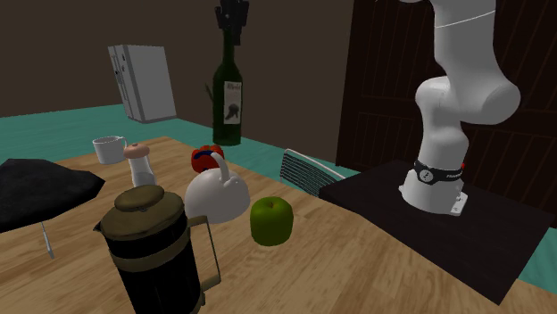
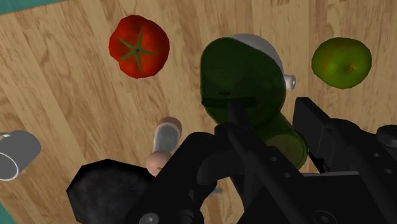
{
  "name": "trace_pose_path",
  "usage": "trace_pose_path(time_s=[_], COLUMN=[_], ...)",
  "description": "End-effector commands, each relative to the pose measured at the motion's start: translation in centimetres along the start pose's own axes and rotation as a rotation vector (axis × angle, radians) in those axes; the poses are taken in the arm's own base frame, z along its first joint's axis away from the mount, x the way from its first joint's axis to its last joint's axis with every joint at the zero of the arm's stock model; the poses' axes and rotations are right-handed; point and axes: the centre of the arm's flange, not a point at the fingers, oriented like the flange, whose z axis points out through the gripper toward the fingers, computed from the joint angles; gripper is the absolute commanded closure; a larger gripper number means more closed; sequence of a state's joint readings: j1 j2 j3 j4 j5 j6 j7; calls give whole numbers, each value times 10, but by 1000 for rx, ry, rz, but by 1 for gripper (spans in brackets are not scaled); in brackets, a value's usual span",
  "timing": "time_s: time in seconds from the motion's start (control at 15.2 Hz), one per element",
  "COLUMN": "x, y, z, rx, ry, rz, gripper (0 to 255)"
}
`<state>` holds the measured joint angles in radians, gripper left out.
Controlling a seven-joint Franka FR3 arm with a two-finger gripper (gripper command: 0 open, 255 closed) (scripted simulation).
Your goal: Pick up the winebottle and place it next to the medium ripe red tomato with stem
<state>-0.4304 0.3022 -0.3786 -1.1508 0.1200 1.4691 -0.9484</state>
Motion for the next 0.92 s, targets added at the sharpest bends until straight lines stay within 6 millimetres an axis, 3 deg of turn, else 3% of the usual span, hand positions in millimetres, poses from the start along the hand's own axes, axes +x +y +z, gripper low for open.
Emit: trace_pose_path(time_s=[0.0, 0.53, 0.86], x=[-18, -78, -79], y=[20, 105, 105], z=[1, 1, 28], rx=[0, 0, 0], ry=[0, 0, 0], rz=[-1, -1, -1], gripper=[255, 255, 255])
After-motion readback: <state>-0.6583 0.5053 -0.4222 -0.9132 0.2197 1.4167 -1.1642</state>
